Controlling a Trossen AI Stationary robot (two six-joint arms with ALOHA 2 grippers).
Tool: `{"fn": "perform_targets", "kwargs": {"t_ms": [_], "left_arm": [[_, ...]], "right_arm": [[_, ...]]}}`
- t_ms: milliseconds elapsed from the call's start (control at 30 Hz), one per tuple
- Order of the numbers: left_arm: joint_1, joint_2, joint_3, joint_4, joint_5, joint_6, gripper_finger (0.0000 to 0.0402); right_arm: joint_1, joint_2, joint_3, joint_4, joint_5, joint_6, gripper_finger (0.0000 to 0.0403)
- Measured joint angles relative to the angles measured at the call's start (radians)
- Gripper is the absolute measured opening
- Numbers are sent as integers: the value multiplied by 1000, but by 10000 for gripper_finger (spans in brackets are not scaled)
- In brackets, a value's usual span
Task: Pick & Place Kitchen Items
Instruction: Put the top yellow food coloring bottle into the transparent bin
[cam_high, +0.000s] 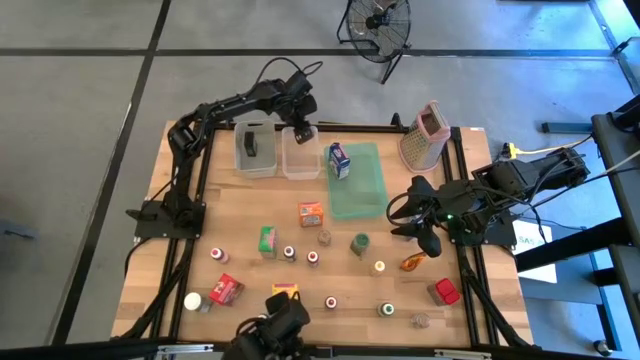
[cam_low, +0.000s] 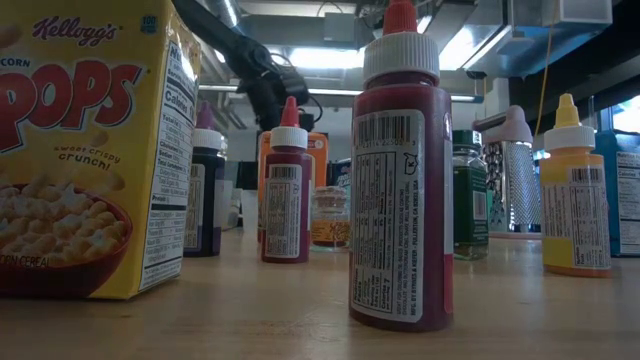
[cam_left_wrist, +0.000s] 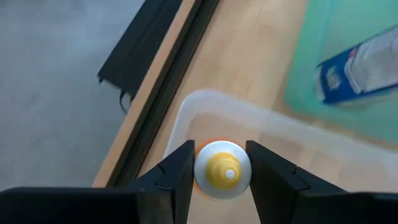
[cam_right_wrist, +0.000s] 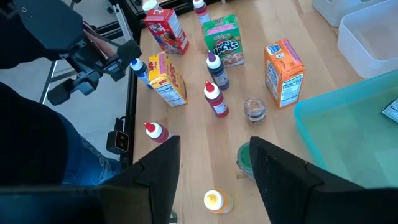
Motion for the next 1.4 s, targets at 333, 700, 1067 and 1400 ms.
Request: {"fn": "perform_targets", "kwargs": {"t_ms": [333, 700, 1067, 1400], "left_arm": [[-4, 0, 0, 5, -8, 15, 134], [-13, 51, 1, 12, 2, -35, 136], [-31, 58, 2, 18, -6, -1, 137], [-31, 48, -2, 8, -6, 15, 137]], "right_arm": [[0, 0, 0, 1, 1, 0, 195], [0, 0, 0, 1, 3, 0, 195], [0, 0, 0, -1, 2, 4, 195], [0, 0, 0, -8, 2, 4, 195]]}}
